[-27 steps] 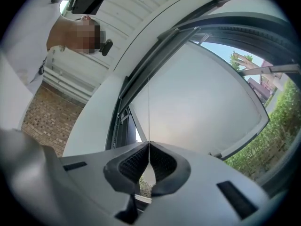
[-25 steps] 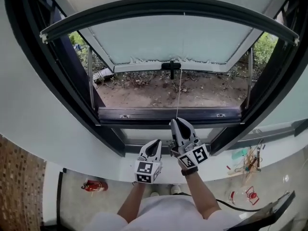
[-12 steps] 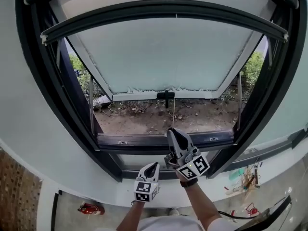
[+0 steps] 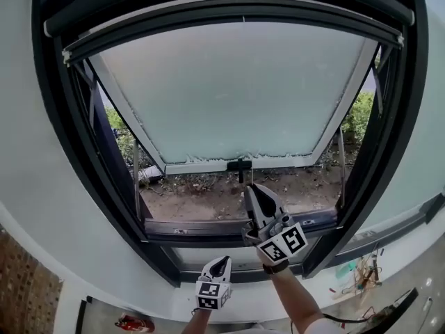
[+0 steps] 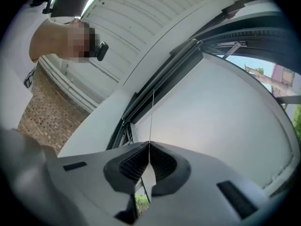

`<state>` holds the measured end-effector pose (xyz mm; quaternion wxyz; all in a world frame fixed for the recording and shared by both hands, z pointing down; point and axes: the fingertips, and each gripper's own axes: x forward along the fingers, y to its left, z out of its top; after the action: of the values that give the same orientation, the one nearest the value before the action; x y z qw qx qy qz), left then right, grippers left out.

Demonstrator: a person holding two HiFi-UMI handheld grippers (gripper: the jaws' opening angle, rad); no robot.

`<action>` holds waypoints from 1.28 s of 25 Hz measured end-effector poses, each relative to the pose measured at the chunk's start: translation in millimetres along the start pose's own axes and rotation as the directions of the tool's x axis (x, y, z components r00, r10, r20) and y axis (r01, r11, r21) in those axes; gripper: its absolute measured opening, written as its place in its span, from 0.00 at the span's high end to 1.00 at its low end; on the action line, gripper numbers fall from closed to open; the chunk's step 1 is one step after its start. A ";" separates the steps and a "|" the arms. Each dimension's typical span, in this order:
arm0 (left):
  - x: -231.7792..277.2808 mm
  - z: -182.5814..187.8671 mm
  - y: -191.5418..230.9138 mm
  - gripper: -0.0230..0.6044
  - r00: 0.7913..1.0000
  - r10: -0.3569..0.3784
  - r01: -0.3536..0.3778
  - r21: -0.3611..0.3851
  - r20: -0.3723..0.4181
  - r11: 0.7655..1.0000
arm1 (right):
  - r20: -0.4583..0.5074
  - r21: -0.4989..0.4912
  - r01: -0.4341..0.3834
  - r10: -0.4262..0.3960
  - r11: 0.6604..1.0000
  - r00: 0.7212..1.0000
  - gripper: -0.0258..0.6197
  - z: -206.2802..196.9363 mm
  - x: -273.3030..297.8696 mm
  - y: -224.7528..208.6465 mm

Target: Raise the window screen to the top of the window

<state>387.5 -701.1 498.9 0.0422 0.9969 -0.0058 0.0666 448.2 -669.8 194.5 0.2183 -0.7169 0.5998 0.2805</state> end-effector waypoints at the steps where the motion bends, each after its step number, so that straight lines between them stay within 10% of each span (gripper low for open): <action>1: -0.4 0.0 0.1 0.96 1.000 0.000 0.000 0.001 -0.001 1.000 | 0.004 -0.007 -0.007 0.007 1.000 1.000 0.96 4.3 4.5 0.6; 9: -2.0 6.5 3.8 0.96 1.000 0.004 -0.004 0.012 0.005 1.000 | -0.064 -0.091 -0.035 0.030 0.995 0.998 0.96 23.4 37.3 10.5; 23: 2.1 40.9 13.0 0.96 0.997 0.014 -0.016 0.017 0.078 1.000 | 0.237 -0.073 -0.008 0.025 0.997 0.971 0.96 88.3 -23.4 30.0; 28: -6.6 63.5 7.0 0.96 0.992 0.006 -0.007 0.007 0.125 1.000 | -0.021 -0.039 0.114 -0.115 0.993 0.993 0.96 14.9 -64.6 13.6; 32: -10.4 81.4 5.9 0.96 0.987 0.012 -0.011 -0.006 0.159 1.000 | -0.336 -0.131 0.342 -0.366 0.930 0.868 0.96 -69.5 -127.2 -10.9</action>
<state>387.9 -713.8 417.7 0.0436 0.9988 -0.0152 -0.0131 453.1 -619.1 330.6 0.1297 -0.8603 0.4778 0.1217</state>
